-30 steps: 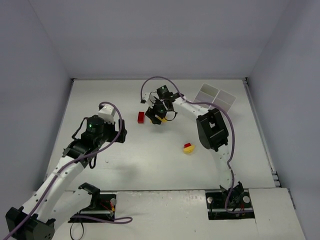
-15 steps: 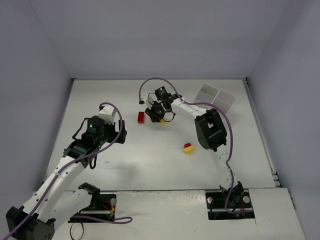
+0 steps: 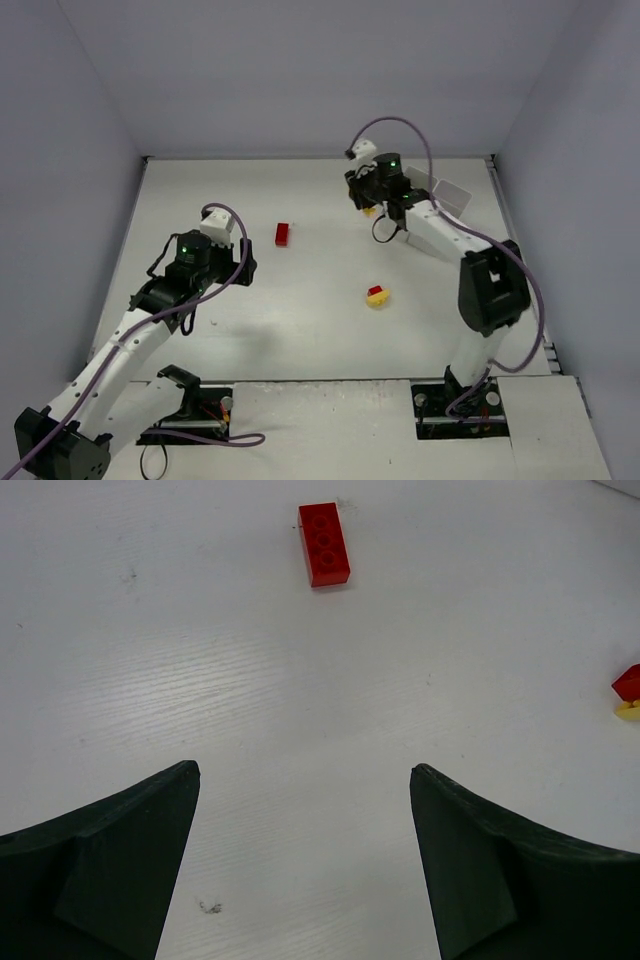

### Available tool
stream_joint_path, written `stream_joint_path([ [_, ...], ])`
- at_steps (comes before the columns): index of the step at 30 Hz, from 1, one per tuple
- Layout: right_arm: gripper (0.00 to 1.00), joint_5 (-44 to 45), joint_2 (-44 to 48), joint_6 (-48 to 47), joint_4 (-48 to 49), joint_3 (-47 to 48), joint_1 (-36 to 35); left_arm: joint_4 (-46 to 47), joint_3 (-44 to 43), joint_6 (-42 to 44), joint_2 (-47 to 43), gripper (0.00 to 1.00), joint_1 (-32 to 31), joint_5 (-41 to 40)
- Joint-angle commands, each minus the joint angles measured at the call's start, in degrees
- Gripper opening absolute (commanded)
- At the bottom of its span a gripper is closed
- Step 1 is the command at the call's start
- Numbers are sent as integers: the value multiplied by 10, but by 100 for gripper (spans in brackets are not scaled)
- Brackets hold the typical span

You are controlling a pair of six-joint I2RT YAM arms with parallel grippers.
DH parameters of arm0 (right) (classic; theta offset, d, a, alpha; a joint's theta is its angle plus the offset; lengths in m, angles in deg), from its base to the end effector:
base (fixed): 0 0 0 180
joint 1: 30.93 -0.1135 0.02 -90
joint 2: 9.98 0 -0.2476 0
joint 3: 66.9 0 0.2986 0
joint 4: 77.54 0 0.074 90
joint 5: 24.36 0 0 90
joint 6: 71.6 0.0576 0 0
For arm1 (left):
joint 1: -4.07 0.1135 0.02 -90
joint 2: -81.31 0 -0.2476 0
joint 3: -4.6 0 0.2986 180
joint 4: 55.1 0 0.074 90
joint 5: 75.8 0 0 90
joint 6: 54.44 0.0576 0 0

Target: Sort the legos into containers by color

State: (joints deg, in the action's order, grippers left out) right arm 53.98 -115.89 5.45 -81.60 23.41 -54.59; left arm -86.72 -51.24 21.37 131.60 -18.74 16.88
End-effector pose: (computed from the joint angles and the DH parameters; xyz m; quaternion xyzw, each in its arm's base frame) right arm 0.4517 0.2106 0.2274 -0.3110 0.7537 0.1361 0.5628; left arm 0.2544 -0.1099 0.2750 0.0761 0.8448 -0.1867 0.4956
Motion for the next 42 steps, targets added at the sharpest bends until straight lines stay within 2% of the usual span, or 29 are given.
stream_joint_path([
  [1,0,97,116,78,126,-41,45,40,-15,-2,3,80,0,8],
  [7,0,179,212,127,193,-143,120,47,-16,0,5,80,7,18],
  [13,0,250,246,130,312,-216,185,49,-17,1,5,80,14,25],
  [15,0,267,242,130,348,-228,200,49,-17,3,5,80,15,25],
  [24,0,262,178,166,377,-212,249,50,-16,3,8,80,20,26],
  [42,0,270,112,183,443,-200,253,61,-8,0,-4,80,22,38],
])
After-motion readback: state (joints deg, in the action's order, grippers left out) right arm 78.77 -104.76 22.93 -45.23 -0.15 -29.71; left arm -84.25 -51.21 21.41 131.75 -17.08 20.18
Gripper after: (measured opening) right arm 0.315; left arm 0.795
